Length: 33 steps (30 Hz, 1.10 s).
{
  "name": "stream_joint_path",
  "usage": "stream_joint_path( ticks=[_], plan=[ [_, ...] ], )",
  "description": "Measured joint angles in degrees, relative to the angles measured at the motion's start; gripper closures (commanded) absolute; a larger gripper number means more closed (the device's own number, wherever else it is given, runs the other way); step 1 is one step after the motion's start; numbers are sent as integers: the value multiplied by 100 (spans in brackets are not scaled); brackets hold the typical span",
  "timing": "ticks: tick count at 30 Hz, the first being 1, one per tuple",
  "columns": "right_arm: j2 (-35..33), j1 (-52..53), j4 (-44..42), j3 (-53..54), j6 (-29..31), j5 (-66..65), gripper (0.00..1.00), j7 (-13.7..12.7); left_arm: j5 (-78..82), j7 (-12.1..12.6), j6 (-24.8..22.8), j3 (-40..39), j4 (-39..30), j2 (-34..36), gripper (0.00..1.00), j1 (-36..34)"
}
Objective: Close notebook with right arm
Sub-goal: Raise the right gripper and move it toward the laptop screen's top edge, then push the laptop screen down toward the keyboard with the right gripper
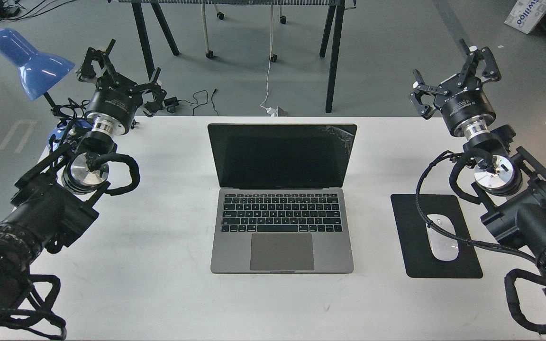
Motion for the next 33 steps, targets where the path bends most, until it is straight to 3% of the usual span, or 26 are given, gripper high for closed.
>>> stream_joint_path(
  ticks=[10, 22, 28, 33],
  plan=[
    [211, 81, -129, -68, -9, -23, 0, 15, 0, 2, 0, 2, 2, 15, 0, 0],
    [705, 696, -690, -1044, 94, -22, 0, 17, 0, 1, 0, 0, 5, 15, 0, 0],
    [736, 581, -576, -1303, 128, -4, 0, -18, 0, 0, 0, 0, 5, 15, 0, 0],
    [596, 158, 141, -1485, 129, -6, 0, -124, 0, 0, 0, 0, 4, 20, 0, 0]
  ],
)
